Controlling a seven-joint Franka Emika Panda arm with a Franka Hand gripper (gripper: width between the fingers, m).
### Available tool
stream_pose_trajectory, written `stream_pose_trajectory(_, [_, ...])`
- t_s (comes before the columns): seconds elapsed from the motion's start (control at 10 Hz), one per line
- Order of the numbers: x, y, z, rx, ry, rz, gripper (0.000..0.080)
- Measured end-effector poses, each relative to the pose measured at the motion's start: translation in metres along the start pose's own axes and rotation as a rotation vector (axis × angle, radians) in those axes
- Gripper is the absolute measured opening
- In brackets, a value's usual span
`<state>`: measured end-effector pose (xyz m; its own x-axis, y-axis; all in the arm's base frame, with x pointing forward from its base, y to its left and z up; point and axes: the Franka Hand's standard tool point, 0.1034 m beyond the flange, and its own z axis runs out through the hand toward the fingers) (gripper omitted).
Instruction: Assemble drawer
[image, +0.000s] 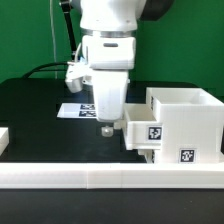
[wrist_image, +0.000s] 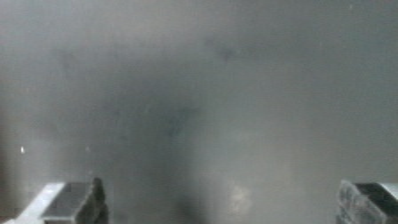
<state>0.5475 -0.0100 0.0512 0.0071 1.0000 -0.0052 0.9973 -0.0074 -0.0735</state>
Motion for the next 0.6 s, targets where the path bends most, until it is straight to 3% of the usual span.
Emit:
stream_pose_trajectory(0.4, [0.028, 0.001, -0.002, -0.004, 0.005, 0.023, 0.0649])
stream_pose_trajectory(0.6, [0.032, 0.001, -0.002, -0.004, 0.006, 0.02, 0.0649])
